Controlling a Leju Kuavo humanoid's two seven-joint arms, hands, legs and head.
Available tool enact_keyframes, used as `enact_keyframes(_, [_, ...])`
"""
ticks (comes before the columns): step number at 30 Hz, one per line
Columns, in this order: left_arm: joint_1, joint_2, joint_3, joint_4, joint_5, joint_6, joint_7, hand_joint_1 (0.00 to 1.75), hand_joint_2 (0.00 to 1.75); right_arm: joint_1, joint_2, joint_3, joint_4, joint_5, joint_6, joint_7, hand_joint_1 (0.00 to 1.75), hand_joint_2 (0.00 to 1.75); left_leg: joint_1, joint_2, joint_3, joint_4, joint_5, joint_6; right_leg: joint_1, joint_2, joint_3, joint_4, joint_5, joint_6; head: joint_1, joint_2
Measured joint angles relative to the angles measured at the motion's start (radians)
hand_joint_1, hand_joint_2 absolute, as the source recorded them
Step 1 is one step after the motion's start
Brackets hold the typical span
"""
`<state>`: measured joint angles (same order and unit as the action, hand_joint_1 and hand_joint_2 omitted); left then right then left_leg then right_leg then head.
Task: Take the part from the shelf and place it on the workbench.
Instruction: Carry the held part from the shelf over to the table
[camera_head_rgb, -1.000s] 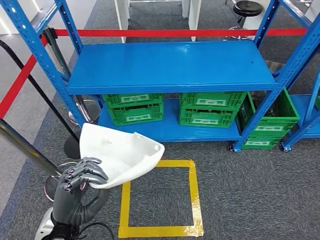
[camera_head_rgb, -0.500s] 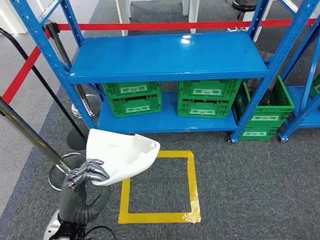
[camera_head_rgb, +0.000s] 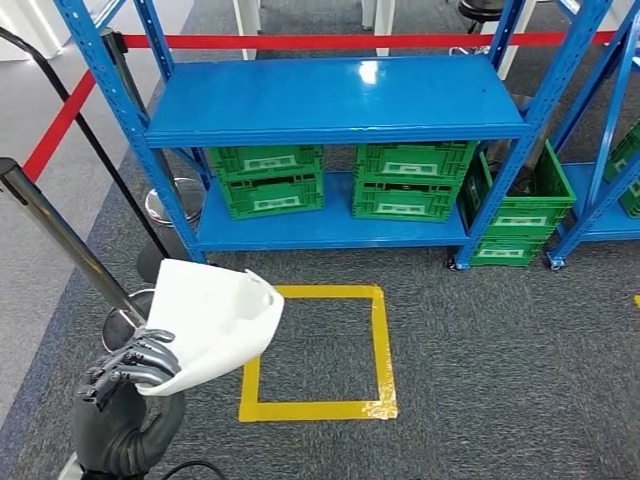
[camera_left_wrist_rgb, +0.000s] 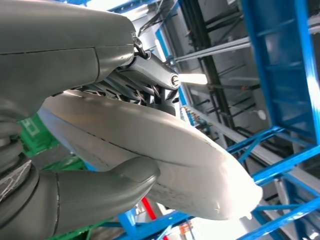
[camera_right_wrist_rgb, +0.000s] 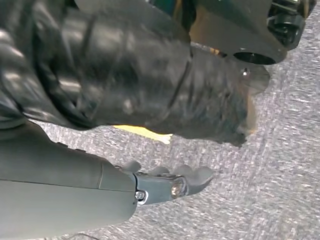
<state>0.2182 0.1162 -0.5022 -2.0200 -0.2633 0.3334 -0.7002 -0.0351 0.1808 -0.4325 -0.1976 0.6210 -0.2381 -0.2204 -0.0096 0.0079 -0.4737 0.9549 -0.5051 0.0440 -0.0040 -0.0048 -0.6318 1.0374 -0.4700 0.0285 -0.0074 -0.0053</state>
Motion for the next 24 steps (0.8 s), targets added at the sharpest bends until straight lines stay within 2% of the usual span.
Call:
enact_keyframes(1, [0.001, 0.001, -0.001, -0.005, 0.0, 0.001, 0.0, 1.75, 1.75, 0.0, 0.0, 0.0, 0.0, 0.0, 0.0, 0.0, 0.0, 0.0, 0.003, 0.003, -0.013, -0.002, 0.012, 0.003, -0.001, 0.001, -0.013, 0.039, -0.048, 0.004, 0.003, 0.0])
enact_keyframes(3, [0.003, 0.005, -0.005, -0.012, 0.003, 0.002, 0.0, 1.75, 1.75, 0.0, 0.0, 0.0, 0.0, 0.0, 0.0, 0.0, 0.0, 0.0, 0.003, 0.004, -0.049, 0.008, 0.034, 0.005, -0.003, 0.002, -0.04, 0.159, -0.144, 0.013, 0.009, 0.0])
enact_keyframes(4, [0.004, 0.008, -0.008, -0.016, 0.007, 0.003, 0.0, 1.75, 1.75, -0.001, 0.0, 0.0, 0.0, 0.0, -0.001, 0.0, 0.0, 0.0, 0.003, 0.005, -0.07, 0.015, 0.044, 0.004, -0.004, 0.002, -0.045, 0.215, -0.162, 0.017, 0.01, 0.0])
enact_keyframes(5, [0.004, 0.012, -0.014, -0.022, 0.016, 0.004, 0.0, 1.75, 1.75, -0.001, 0.0, 0.0, 0.0, 0.001, -0.002, 0.001, 0.0, 0.0, 0.003, 0.006, -0.092, 0.022, 0.055, 0.002, -0.005, 0.002, -0.039, 0.251, -0.152, 0.02, 0.011, 0.0])
enact_keyframes(6, [0.005, 0.016, -0.019, -0.029, 0.03, 0.002, 0.0, 1.75, 1.75, -0.002, 0.0, 0.0, 0.0, 0.002, -0.003, 0.001, 0.0, 0.0, 0.004, 0.006, -0.115, 0.032, 0.066, -0.001, -0.007, 0.002, -0.021, 0.258, -0.12, 0.023, 0.011, 0.0])
enact_keyframes(7, [0.005, 0.021, -0.025, -0.038, 0.047, -0.001, 0.0, 1.75, 1.75, -0.003, 0.0, 0.0, 0.0, 0.004, -0.003, 0.002, 0.0, 0.0, 0.006, 0.007, -0.137, 0.042, 0.075, -0.005, -0.01, 0.002, 0.013, 0.234, -0.083, 0.026, 0.011, 0.0])
enact_keyframes(8, [0.006, 0.025, -0.029, -0.048, 0.064, -0.007, 0.0, 1.75, 1.75, -0.006, 0.001, 0.0, 0.0, 0.006, -0.004, 0.003, 0.0, 0.0, 0.007, 0.007, -0.158, 0.054, 0.084, -0.01, -0.013, 0.003, 0.063, 0.177, -0.069, 0.03, 0.011, 0.0])
enact_keyframes(9, [0.007, 0.029, -0.033, -0.059, 0.076, -0.013, 0.0, 1.75, 1.75, -0.009, 0.002, 0.0, -0.001, 0.008, -0.004, 0.003, 0.0, 0.0, 0.007, 0.007, -0.175, 0.066, 0.091, -0.016, -0.013, 0.004, 0.122, 0.098, -0.077, 0.029, 0.012, 0.0])
enact_keyframes(10, [0.008, 0.032, -0.036, -0.069, 0.084, -0.017, 0.0, 1.75, 1.75, -0.012, 0.003, 0.0, -0.002, 0.01, -0.004, 0.004, 0.0, 0.0, 0.006, 0.007, -0.185, 0.074, 0.1, -0.021, -0.012, 0.005, 0.164, 0.032, -0.097, 0.024, 0.012, 0.0])
enact_keyframes(11, [0.009, 0.035, -0.039, -0.078, 0.086, -0.02, 0.0, 1.75, 1.75, -0.015, 0.005, 0.0, -0.003, 0.011, -0.005, 0.004, 0.0, 0.0, 0.006, 0.008, -0.191, 0.079, 0.11, -0.026, -0.009, 0.006, 0.192, -0.016, -0.119, 0.017, 0.012, 0.0])
enact_keyframes(12, [0.01, 0.038, -0.041, -0.084, 0.086, -0.022, 0.0, 1.75, 1.75, -0.016, 0.007, 0.0, -0.004, 0.012, -0.005, 0.004, 0.0, 0.0, 0.006, 0.008, -0.193, 0.079, 0.12, -0.031, -0.005, 0.007, 0.199, -0.037, -0.125, 0.006, 0.012, 0.0])
enact_keyframes(13, [0.011, 0.041, -0.044, -0.089, 0.086, -0.023, 0.0, 1.75, 1.75, -0.016, 0.008, 0.0, -0.004, 0.013, -0.005, 0.005, 0.0, 0.0, 0.008, 0.008, -0.195, 0.076, 0.131, -0.036, -0.005, 0.005, 0.187, -0.035, -0.118, -0.006, 0.011, 0.0])
enact_keyframes(14, [0.013, 0.044, -0.045, -0.093, 0.085, -0.023, 0.0, 1.75, 1.75, -0.016, 0.009, 0.0, -0.004, 0.013, -0.005, 0.006, 0.0, 0.0, 0.01, 0.006, -0.198, 0.078, 0.124, -0.041, -0.005, 0.002, 0.178, -0.035, -0.107, -0.014, 0.01, 0.0])
enact_keyframes(15, [0.015, 0.047, -0.047, -0.095, 0.085, -0.023, 0.0, 1.75, 1.75, -0.015, 0.01, 0.0, -0.004, 0.014, -0.005, 0.008, 0.0, 0.0, 0.012, 0.004, -0.203, 0.093, 0.094, -0.047, -0.006, -0.001, 0.167, -0.035, -0.094, -0.025, 0.008, 0.0])
enact_keyframes(16, [0.017, 0.051, -0.047, -0.098, 0.084, -0.022, 0.0, 1.75, 1.75, -0.014, 0.01, 0.0, -0.004, 0.014, -0.004, 0.009, 0.0, 0.0, 0.014, 0.002, -0.209, 0.126, 0.045, -0.053, -0.008, -0.004, 0.152, -0.036, -0.08, -0.033, 0.004, 0.0])
enact_keyframes(18, [0.019, 0.055, -0.049, -0.101, 0.085, -0.022, 0.0, 1.75, 1.75, -0.014, 0.011, -0.001, -0.004, 0.015, -0.004, 0.007, 0.0, 0.0, 0.016, 0.001, -0.22, 0.24, -0.071, -0.06, -0.006, -0.007, 0.122, -0.034, -0.053, -0.04, -0.004, 0.0])
enact_keyframes(19, [0.019, 0.057, -0.049, -0.103, 0.085, -0.023, 0.0, 1.75, 1.75, -0.014, 0.012, -0.001, -0.004, 0.016, -0.004, 0.007, 0.0, 0.0, 0.016, 0.001, -0.22, 0.299, -0.101, -0.062, -0.005, -0.008, 0.105, -0.031, -0.038, -0.04, -0.006, 0.0])
enact_keyframes(20, [0.019, 0.059, -0.05, -0.104, 0.086, -0.025, 0.0, 1.75, 1.75, -0.014, 0.012, -0.001, -0.004, 0.017, -0.004, 0.006, 0.0, 0.0, 0.017, 0.001, -0.212, 0.341, -0.101, -0.062, -0.005, -0.008, 0.086, -0.028, -0.024, -0.04, -0.007, 0.0])
enact_keyframes(21, [0.019, 0.06, -0.05, -0.104, 0.087, -0.028, 0.0, 1.75, 1.75, -0.015, 0.013, -0.001, -0.004, 0.018, -0.004, 0.006, 0.0, 0.0, 0.016, 0.0, -0.193, 0.355, -0.079, -0.061, -0.004, -0.009, 0.066, -0.023, -0.01, -0.04, -0.008, 0.0])
enact_keyframes(22, [0.019, 0.062, -0.05, -0.105, 0.087, -0.03, 0.0, 1.75, 1.75, -0.015, 0.013, -0.001, -0.004, 0.018, -0.004, 0.006, 0.0, 0.0, 0.016, 0.0, -0.159, 0.332, -0.047, -0.057, -0.003, -0.009, 0.046, -0.019, 0.003, -0.038, -0.009, 0.0])
enact_keyframes(23, [0.018, 0.062, -0.05, -0.108, 0.088, -0.032, 0.0, 1.75, 1.75, -0.015, 0.013, -0.001, -0.004, 0.018, -0.004, 0.006, 0.0, 0.0, 0.016, -0.002, -0.109, 0.275, -0.024, -0.051, -0.002, -0.009, 0.029, -0.016, 0.015, -0.036, -0.009, 0.0])
enact_keyframes(24, [0.018, 0.063, -0.051, -0.111, 0.089, -0.033, 0.0, 1.75, 1.75, -0.015, 0.014, -0.001, -0.004, 0.019, -0.004, 0.006, 0.0, 0.0, 0.013, -0.004, -0.05, 0.196, -0.021, -0.044, 0.0, -0.008, 0.016, -0.014, 0.025, -0.033, -0.01, 0.0])
